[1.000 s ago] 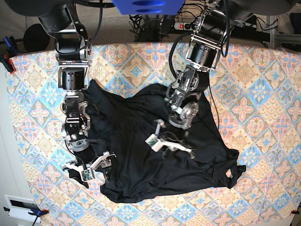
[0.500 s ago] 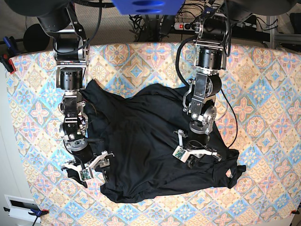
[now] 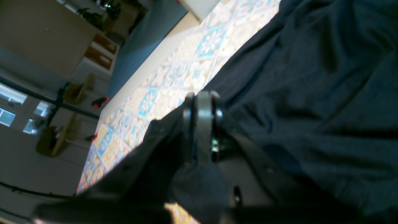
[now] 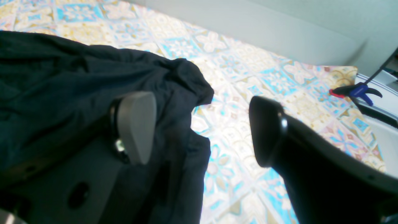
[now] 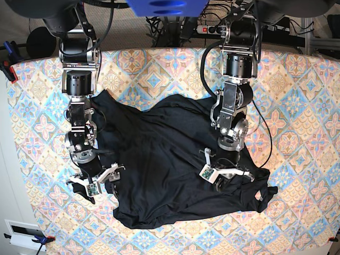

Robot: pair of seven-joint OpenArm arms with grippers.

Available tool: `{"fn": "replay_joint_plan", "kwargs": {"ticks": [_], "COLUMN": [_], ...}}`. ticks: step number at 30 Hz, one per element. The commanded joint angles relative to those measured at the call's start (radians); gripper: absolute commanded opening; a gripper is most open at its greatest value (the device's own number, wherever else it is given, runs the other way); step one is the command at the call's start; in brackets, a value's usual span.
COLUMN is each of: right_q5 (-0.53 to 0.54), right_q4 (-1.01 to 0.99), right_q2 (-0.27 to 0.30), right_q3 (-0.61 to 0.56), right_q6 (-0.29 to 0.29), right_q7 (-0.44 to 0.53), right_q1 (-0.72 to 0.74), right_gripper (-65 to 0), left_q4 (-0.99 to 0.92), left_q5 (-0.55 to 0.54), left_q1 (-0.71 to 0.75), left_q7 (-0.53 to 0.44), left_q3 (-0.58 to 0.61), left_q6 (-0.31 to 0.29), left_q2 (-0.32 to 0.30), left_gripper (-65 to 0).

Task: Layout the t-shirt on the table in an organized manner, then fold the t-shirt properly
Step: 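Pull the grasped fabric with both grippers toward the robot base, then release the shirt with the left gripper and raise it away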

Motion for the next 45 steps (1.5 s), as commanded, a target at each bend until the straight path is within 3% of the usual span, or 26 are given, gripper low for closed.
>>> {"fn": "replay_joint_plan", "kwargs": {"ticks": [1,5,8,11,14,17,21,24,27,30,33,38,45], "right_q5": [0.009,0.009,0.009,0.038,0.101,0.142,0.23,0.305,0.358,0.361,0.361,0.36,0.36], "right_q4": [0.018,0.02,0.023,0.083,0.178,0.267,0.331,0.357,0.362,0.364,0.4,0.525,0.542], "right_q2": [0.025,0.081,0.095,0.095,0.095,0.096,0.145,0.2,0.246,0.251,0.265,0.266,0.266], "right_q3": [0.003,0.0,0.0,0.0,0.0,0.0,0.0,0.0,0.0,0.005,0.028,0.094,0.098], "right_q6": [-0.006,0.003,0.112,0.264,0.347,0.393,0.405,0.41,0.421,0.421,0.421,0.419,0.419], "right_q7": [0.022,0.019,-0.052,-0.148,-0.265,-0.371,-0.492,-0.537,-0.561,-0.561,-0.558,-0.558,-0.595], "right_q1": [0.026,0.026,0.008,-0.024,-0.044,-0.047,-0.061,-0.086,-0.122,-0.161,-0.222,-0.31,-0.308], "right_gripper": [-20.0,-20.0,-20.0,-20.0,-20.0,-20.0,-20.1,-23.4,-37.1,-53.5,-65.0,-62.8,-63.0], "left_q4": [0.021,0.059,0.122,0.188,0.282,0.383,0.504,0.607,0.653,0.652,0.647,0.605,0.567], "left_q5": [-0.011,-0.146,-0.206,-0.227,-0.227,-0.25,-0.37,-0.476,-0.547,-0.56,-0.557,-0.565,-0.568], "left_q1": [-0.016,0.015,0.067,0.134,0.216,0.268,0.32,0.368,0.397,0.401,0.401,0.394,0.401], "left_q7": [-0.02,-0.015,-0.013,-0.013,-0.006,0.103,0.209,0.306,0.392,0.452,0.531,0.59,0.59], "left_q3": [0.001,-0.001,0.013,0.083,0.145,0.162,0.185,0.215,0.26,0.306,0.344,0.321,0.139], "left_q6": [0.012,0.006,0.004,0.004,0.004,0.004,0.003,0.003,0.003,0.003,0.003,0.008,0.008], "left_q2": [0.002,-0.009,-0.039,-0.092,-0.118,-0.118,-0.118,-0.118,-0.118,-0.118,-0.131,-0.204,-0.216], "left_gripper": [-58.9,-49.2,-46.1,-47.6,-51.5,-57.3,-62.8,-62.4,-61.4,-60.9,-60.9,-61.3,-61.3]}}
